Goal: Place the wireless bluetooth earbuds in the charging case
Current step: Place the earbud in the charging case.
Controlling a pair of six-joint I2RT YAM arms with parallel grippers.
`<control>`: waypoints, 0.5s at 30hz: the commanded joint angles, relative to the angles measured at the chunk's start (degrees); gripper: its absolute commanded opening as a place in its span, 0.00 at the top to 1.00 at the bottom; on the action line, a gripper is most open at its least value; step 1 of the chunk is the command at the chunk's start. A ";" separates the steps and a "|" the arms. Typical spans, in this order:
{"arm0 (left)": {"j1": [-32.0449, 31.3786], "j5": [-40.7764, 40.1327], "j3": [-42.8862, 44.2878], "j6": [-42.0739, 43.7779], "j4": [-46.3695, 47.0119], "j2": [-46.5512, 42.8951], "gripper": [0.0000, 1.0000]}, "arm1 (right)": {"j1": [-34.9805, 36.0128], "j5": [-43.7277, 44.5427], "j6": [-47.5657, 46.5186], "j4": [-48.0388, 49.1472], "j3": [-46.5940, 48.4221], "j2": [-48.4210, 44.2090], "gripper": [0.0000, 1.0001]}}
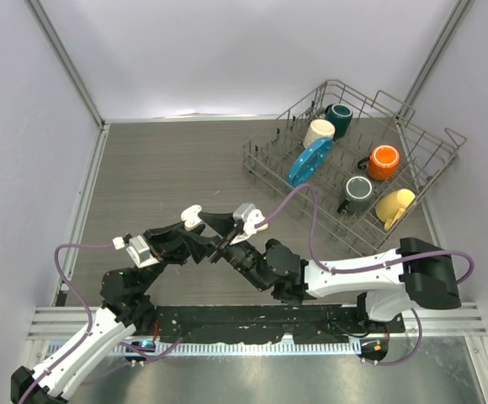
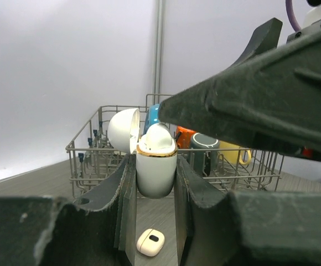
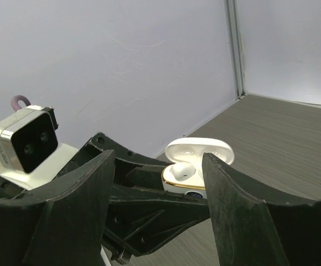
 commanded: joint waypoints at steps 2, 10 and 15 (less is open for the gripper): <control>-0.12 -0.20 0.13 0.28 3.64 -0.32 1.00 | -0.54 1.61 -2.82 0.71 3.21 -5.14 0.30; -0.04 -1.08 0.39 0.63 2.94 -0.23 1.00 | -0.54 2.56 -4.14 0.27 4.79 -9.46 0.21; -0.12 -0.47 2.15 1.16 1.45 0.91 1.00 | -1.42 12.38 -6.08 -11.39 9.53 -10.42 0.15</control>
